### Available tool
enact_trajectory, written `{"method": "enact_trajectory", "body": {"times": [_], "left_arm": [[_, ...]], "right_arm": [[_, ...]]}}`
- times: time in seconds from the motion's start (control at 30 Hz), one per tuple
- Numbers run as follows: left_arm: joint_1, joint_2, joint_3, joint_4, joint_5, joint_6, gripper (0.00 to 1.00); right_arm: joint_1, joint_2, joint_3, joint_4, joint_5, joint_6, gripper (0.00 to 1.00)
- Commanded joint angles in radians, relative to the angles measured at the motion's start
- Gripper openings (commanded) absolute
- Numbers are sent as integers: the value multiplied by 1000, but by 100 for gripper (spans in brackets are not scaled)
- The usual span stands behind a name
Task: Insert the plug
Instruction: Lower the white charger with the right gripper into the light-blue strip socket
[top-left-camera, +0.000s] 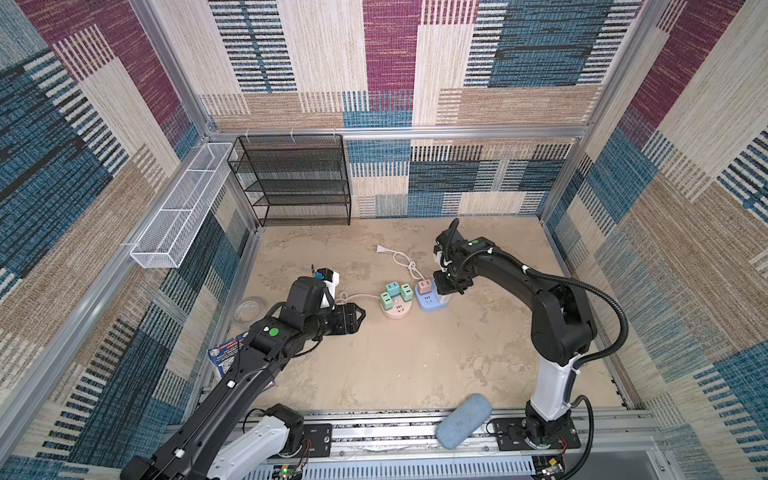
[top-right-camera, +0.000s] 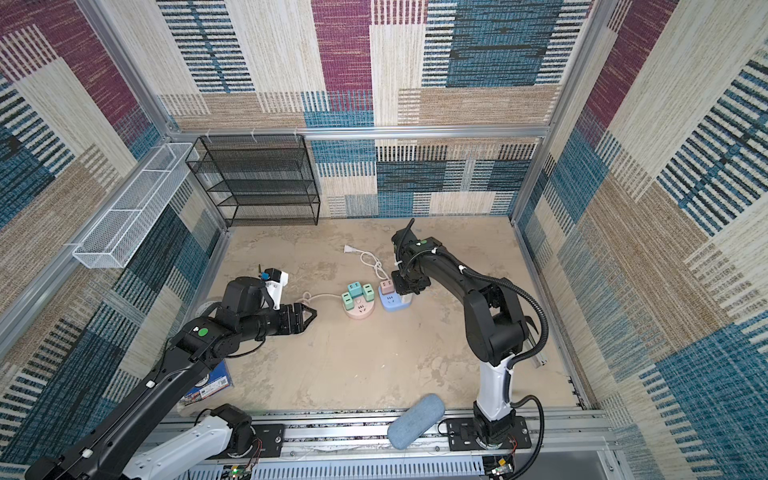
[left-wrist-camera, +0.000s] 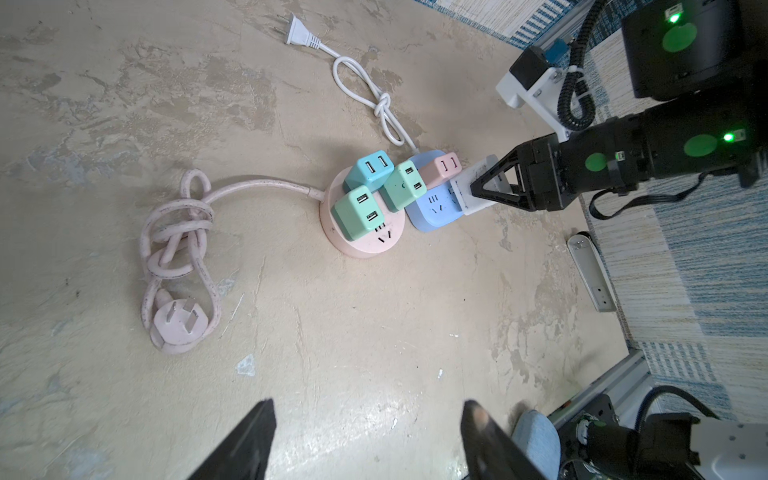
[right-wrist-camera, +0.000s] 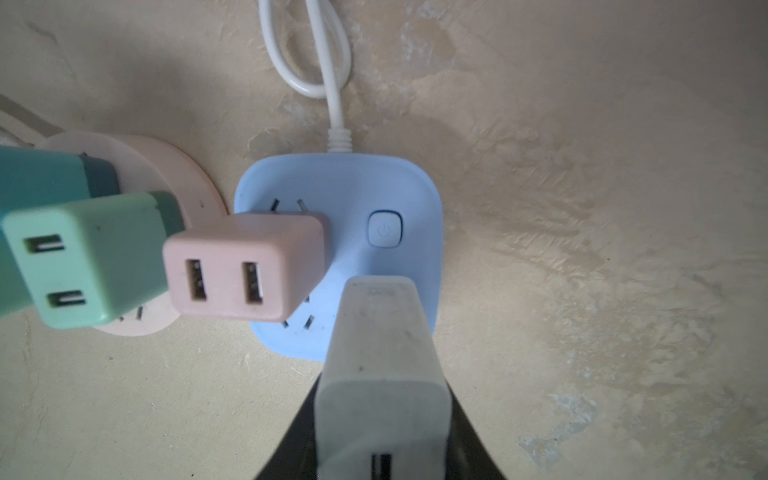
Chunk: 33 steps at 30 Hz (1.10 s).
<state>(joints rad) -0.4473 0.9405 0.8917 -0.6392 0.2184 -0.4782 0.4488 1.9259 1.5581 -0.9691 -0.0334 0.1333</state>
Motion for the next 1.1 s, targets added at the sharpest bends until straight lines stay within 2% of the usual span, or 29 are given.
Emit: {"method": "enact_trajectory", "body": {"times": [0.0, 0.33, 0.47, 0.73, 1.07], "left_arm": [[2, 0, -7, 21, 19, -6, 75], [1, -4, -6, 22, 25, -6, 75], [2, -6, -9, 26, 36, -10, 75], [1, -25, -20, 27, 33, -13, 75], [1, -16, -18, 38, 60, -20, 76]], "right_arm": [[2, 44, 35, -135, 33, -14, 0], [42, 128, 152, -227, 67, -4, 0], [48, 167, 126, -210, 51, -8, 0], [53, 154, 74, -163, 32, 33, 0], [53, 74, -65, -79, 19, 118, 0]]}}
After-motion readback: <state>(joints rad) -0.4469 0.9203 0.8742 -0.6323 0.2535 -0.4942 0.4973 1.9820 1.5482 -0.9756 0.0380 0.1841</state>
